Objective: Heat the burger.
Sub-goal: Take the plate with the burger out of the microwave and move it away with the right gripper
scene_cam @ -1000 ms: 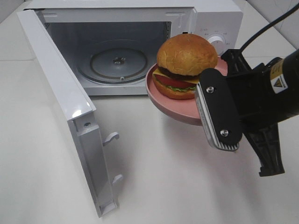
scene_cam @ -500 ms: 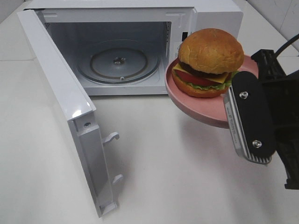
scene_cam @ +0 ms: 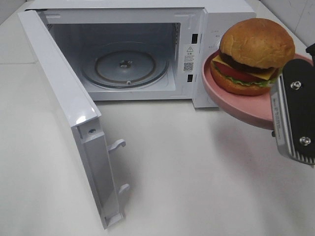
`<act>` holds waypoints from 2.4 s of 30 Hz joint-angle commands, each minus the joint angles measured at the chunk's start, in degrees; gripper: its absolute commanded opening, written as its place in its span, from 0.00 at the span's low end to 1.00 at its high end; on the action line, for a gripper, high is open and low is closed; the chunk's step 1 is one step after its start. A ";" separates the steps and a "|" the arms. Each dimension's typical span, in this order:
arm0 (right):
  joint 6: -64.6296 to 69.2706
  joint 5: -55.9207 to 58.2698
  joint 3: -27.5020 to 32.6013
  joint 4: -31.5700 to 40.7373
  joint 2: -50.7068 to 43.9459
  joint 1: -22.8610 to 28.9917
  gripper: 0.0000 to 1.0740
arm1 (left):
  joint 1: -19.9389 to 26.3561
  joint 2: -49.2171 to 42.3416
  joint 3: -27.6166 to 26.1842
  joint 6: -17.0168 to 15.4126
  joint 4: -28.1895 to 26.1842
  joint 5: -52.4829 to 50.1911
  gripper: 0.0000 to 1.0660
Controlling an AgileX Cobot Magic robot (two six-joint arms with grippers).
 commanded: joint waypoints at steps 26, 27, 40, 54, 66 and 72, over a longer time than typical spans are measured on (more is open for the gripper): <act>34.38 1.89 5.73 -15.07 -2.06 -13.87 0.04 | 0.06 -0.97 0.06 -0.29 -0.11 -0.06 0.98; 34.38 1.89 5.73 -15.07 -2.06 -13.87 0.04 | 0.06 -0.97 0.06 -0.29 -0.11 -0.06 0.98; 50.53 8.08 5.73 -24.64 -1.78 -20.00 0.05 | 0.06 -0.97 0.06 -0.29 -0.11 -0.06 0.98; 56.95 4.07 5.73 -27.39 10.03 -28.93 0.05 | 0.06 -0.97 0.06 -0.29 -0.11 -0.06 0.98; 65.26 -7.85 5.73 -29.28 24.64 -35.07 0.05 | 0.06 -0.97 0.06 -0.29 -0.11 -0.06 0.98; 67.78 -13.06 5.73 -29.28 30.71 -35.07 0.06 | 0.06 -0.97 0.06 -0.29 -0.11 -0.06 0.98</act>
